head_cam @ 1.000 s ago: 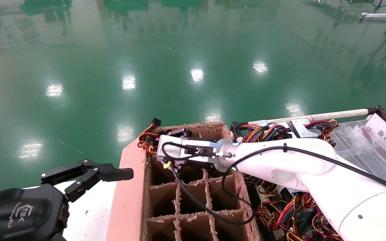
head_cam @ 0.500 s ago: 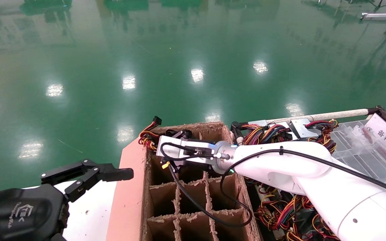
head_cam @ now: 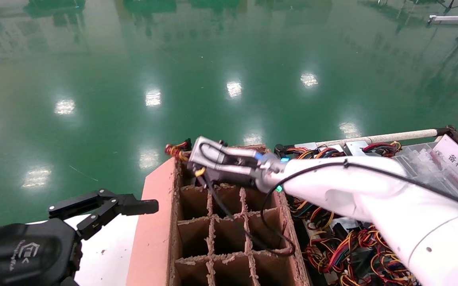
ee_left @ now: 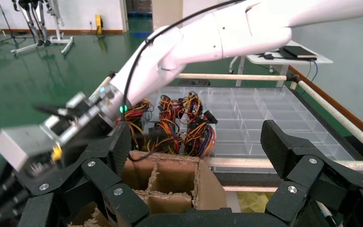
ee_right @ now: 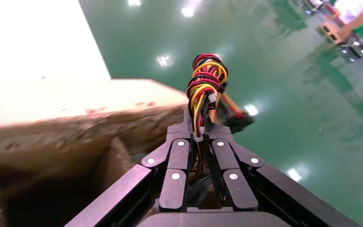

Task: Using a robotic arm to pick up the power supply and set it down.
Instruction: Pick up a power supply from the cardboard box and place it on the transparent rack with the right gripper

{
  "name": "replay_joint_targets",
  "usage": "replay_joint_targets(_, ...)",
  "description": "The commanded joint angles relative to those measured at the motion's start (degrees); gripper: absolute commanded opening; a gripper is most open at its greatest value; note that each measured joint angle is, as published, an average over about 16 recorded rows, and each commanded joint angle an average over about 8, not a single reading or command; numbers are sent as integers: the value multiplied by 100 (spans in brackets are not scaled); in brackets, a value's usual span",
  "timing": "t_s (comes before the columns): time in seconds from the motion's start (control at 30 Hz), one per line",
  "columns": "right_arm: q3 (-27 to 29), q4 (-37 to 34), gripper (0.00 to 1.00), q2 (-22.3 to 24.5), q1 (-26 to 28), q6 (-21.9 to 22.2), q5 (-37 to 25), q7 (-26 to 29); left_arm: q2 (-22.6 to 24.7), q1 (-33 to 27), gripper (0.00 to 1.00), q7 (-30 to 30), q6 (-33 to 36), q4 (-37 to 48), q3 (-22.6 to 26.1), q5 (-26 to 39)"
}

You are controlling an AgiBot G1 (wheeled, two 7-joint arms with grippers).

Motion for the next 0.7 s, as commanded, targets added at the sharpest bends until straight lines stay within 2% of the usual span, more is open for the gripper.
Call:
replay_joint_targets(0.03,32,-68,0,12,51,-45,138,-2,0,0,100,0,0,0,0,0)
replay_joint_targets(0.27,604,-551,0,194,310,-761,991,-96,0,0,100,0,0,0,1,-1)
replay_joint_targets(0.5,1175,-1046,0,591,697,-1813,1757,-224,-1,0,100,1,-1,0,2,-1)
replay_joint_targets(0.7,1377,-1252,0,1129,1142,-2768,2001,-305,-1,-1,100,1,-1,0,2,-2)
